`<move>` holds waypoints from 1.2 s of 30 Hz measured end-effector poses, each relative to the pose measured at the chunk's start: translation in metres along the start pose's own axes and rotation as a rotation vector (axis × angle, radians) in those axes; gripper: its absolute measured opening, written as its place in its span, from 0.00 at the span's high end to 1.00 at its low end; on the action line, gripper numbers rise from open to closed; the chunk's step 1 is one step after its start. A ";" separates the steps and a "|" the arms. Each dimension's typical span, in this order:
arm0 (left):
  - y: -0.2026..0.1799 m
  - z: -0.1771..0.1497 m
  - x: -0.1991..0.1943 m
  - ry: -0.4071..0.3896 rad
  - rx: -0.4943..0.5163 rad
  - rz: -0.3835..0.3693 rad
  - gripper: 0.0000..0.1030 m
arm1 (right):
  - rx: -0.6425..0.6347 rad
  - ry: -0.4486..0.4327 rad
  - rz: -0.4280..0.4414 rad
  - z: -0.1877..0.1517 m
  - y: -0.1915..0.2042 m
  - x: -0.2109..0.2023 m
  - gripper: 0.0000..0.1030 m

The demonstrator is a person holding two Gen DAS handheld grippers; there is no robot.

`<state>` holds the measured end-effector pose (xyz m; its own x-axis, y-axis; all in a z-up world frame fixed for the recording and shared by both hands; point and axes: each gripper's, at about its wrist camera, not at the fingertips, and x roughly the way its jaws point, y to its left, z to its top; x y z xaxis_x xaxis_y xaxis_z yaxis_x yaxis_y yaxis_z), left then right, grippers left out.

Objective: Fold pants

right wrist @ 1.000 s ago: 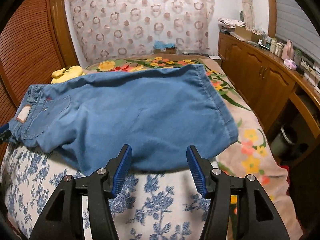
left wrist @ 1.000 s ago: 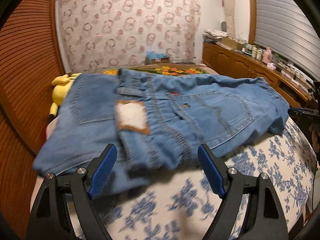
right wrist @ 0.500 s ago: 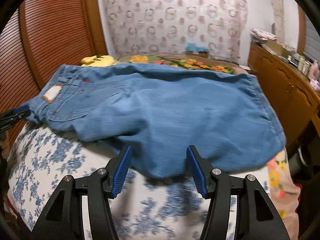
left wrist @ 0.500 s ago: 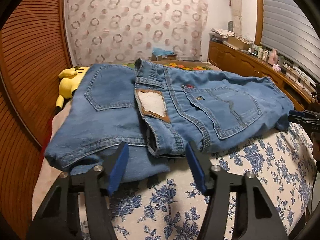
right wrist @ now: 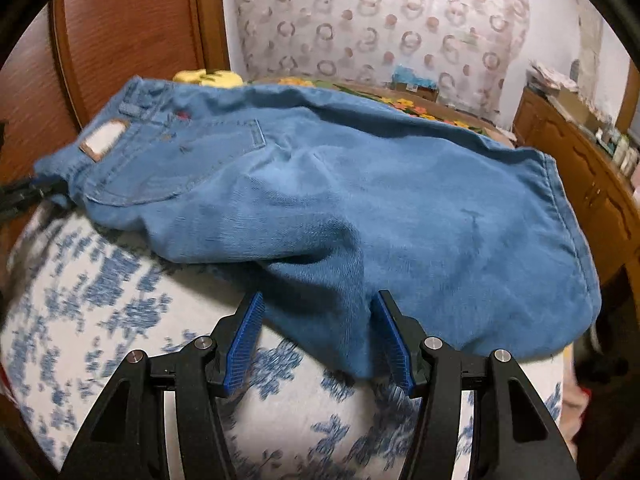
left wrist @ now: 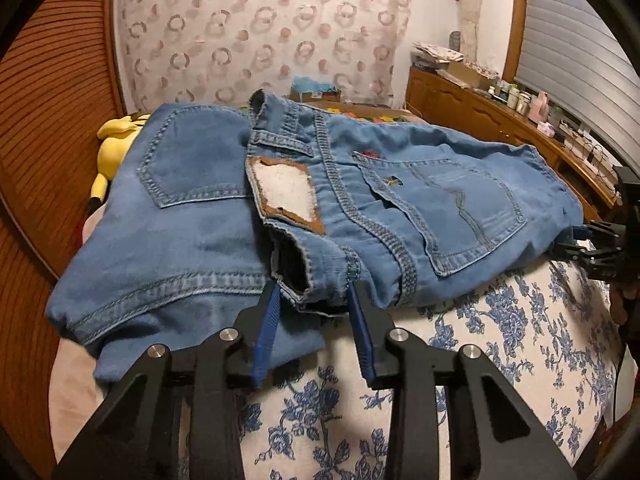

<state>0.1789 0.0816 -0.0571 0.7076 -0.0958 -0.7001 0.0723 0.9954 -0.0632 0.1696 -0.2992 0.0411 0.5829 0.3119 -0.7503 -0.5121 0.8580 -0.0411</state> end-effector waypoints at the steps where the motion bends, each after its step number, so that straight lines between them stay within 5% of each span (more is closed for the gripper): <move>1: -0.001 0.001 0.001 0.000 0.007 0.000 0.68 | 0.009 0.012 0.008 0.003 0.001 0.005 0.43; 12: -0.009 0.006 0.006 -0.010 0.040 0.034 0.71 | -0.071 0.010 -0.033 0.012 0.019 0.020 0.43; 14: -0.011 0.005 0.000 -0.035 0.050 0.027 0.82 | -0.078 0.005 -0.031 0.010 0.021 0.020 0.43; 18: -0.013 0.011 -0.011 -0.063 0.049 0.023 0.88 | -0.058 0.008 -0.052 0.011 0.015 0.020 0.84; 22: -0.016 0.023 -0.034 -0.120 0.051 0.026 0.89 | -0.075 -0.009 -0.038 0.011 0.014 0.014 0.95; 36: -0.011 0.032 -0.117 -0.279 0.038 0.013 0.90 | -0.088 -0.136 -0.023 -0.008 0.040 -0.057 0.97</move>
<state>0.1179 0.0815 0.0488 0.8742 -0.0866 -0.4778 0.0848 0.9961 -0.0254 0.1104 -0.2856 0.0773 0.6718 0.3501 -0.6527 -0.5474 0.8284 -0.1191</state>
